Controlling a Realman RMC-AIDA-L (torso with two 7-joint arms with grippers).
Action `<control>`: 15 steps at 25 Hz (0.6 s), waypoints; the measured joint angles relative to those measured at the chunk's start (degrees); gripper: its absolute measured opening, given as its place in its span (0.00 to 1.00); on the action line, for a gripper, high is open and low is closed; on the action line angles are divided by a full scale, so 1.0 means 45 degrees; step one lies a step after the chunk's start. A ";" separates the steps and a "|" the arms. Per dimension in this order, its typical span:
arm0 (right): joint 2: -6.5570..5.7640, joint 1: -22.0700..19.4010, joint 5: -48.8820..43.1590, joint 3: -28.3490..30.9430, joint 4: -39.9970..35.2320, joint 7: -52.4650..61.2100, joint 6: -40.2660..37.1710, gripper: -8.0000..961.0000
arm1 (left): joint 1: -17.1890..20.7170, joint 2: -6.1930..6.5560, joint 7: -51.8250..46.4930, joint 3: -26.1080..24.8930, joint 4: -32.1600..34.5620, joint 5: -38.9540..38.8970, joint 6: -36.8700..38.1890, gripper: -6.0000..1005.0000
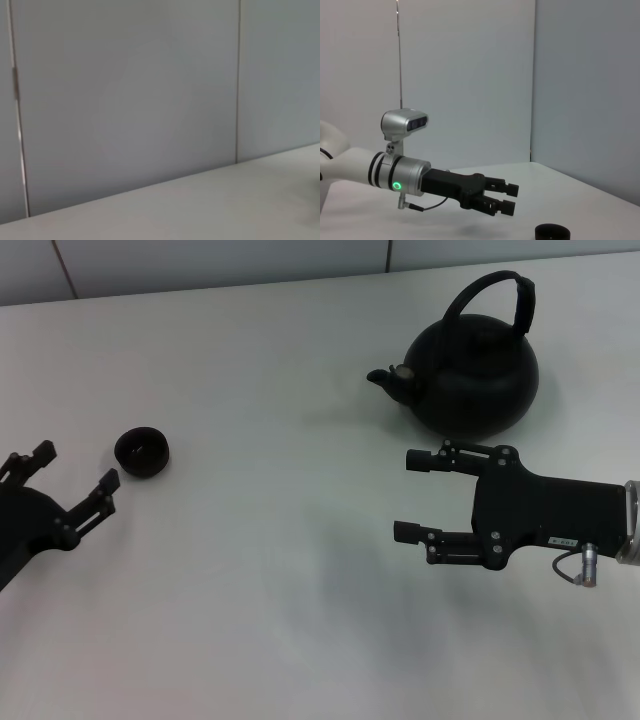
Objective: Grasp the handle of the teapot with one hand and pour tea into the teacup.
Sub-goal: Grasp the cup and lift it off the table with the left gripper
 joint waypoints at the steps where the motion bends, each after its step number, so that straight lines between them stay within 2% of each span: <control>1: -0.0002 0.0000 0.0000 -0.0001 0.0000 0.0000 -0.0008 0.80 | -0.0053 0.0001 0.0023 0.0075 0.0000 0.0002 -0.0070 0.86; 6: 0.0005 0.0011 0.0000 -0.0052 0.0001 0.0001 -0.0068 0.80 | -0.0589 -0.0044 0.0759 0.0970 -0.0069 0.0013 -0.0998 0.86; 15: -0.0007 0.0022 -0.0002 -0.0003 0.0000 0.0002 -0.0035 0.80 | -0.1154 -0.0090 0.0704 0.1126 -0.0144 -0.0023 -0.1815 0.86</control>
